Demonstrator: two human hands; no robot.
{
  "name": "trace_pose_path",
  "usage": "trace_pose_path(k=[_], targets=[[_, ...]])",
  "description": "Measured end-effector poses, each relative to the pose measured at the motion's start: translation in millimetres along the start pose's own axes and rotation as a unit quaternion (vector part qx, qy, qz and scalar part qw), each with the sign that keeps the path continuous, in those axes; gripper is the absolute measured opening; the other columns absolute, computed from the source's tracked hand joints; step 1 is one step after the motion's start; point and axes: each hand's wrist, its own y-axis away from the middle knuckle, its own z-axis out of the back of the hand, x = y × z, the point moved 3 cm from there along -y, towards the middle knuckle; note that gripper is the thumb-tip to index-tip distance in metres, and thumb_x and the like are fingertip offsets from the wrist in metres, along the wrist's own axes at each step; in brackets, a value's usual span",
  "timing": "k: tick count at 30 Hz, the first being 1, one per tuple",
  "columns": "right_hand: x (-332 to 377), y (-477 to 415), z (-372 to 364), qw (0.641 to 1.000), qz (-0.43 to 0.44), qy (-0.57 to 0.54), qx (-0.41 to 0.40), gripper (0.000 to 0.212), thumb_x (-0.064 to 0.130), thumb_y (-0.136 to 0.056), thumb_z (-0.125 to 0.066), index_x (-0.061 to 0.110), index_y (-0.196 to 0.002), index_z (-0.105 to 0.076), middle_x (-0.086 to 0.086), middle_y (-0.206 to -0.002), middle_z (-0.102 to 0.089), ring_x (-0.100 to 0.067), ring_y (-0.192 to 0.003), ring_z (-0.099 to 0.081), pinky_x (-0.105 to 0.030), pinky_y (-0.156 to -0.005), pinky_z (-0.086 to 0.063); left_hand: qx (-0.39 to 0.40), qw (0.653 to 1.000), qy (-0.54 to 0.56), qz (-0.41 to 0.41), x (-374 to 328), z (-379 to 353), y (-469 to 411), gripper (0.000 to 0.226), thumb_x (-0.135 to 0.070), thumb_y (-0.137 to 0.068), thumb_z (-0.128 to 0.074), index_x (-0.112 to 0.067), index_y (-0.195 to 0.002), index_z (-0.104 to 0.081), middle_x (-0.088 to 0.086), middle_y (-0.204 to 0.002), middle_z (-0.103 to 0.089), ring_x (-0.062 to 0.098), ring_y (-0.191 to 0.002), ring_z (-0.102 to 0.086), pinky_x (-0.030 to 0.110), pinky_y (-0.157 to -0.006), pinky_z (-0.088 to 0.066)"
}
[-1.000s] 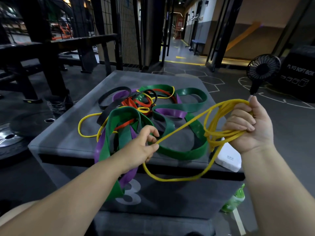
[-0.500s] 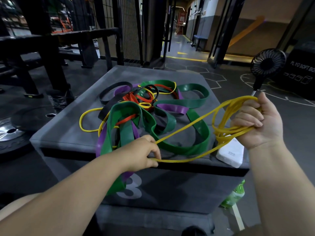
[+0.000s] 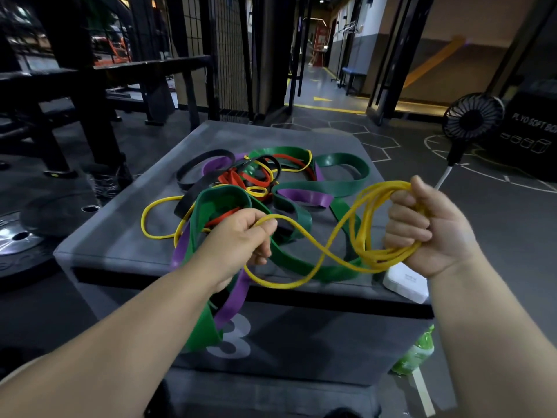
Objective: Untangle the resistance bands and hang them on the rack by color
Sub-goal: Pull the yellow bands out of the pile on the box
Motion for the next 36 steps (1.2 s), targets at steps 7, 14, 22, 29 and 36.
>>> trace_pose_path(k=[7,14,22,29,36], targets=[[-49,-7,-41,0.989,-0.080,0.115,0.042,0.038,0.040,-0.066,-0.084,0.016,-0.070,-0.054,0.001,-0.058,-0.043,-0.011,-0.043,-0.042,-0.023,-0.043,-0.040,0.171,0.966,0.192,0.022,-14,-18,12,0.039,-0.005,-0.082,-0.045,-0.010,-0.115,-0.064,0.004,-0.086,-0.067,0.014,-0.080,-0.062,0.025,-0.075,-0.052],[-75,-11,-53,0.980,-0.070,0.185,-0.026,0.024,0.039,-0.080,-0.059,0.015,-0.077,-0.065,-0.004,-0.075,-0.060,-0.016,-0.062,-0.056,-0.023,-0.046,-0.041,0.060,0.995,-0.045,-0.069,-11,-16,9,0.026,-0.002,-0.091,-0.059,-0.023,-0.105,-0.064,-0.001,-0.099,-0.071,0.012,-0.095,-0.067,0.027,-0.086,-0.053],[-81,-11,-58,0.974,-0.084,0.210,-0.006,0.054,0.042,-0.088,-0.059,0.001,-0.122,-0.058,-0.007,-0.088,-0.069,-0.015,-0.073,-0.066,-0.024,-0.057,-0.049,0.014,0.999,0.036,-0.016,-20,-19,14,0.011,-0.006,-0.086,-0.067,-0.009,-0.089,-0.057,0.002,-0.067,-0.064,0.010,-0.056,-0.062,0.020,-0.051,-0.050],[-88,-7,-67,0.969,-0.091,0.207,0.099,0.033,0.049,-0.071,-0.079,0.022,-0.086,-0.070,0.002,-0.062,-0.050,-0.013,-0.063,-0.054,-0.024,-0.066,-0.050,-0.054,0.998,-0.001,-0.045,-24,-16,13,0.029,-0.011,-0.083,-0.073,-0.010,-0.083,-0.044,-0.005,-0.055,-0.055,0.005,-0.046,-0.058,0.019,-0.046,-0.049],[-80,-5,-60,0.963,-0.197,0.120,0.138,0.036,0.028,-0.062,-0.087,0.012,-0.074,-0.057,0.005,-0.044,-0.041,-0.015,-0.047,-0.052,-0.024,-0.052,-0.044,0.104,0.974,-0.165,-0.114,-2,-5,1,0.073,-0.082,-0.056,-0.063,-0.047,-0.118,-0.047,-0.015,-0.130,-0.050,-0.003,-0.122,-0.045,0.020,-0.099,-0.040]])
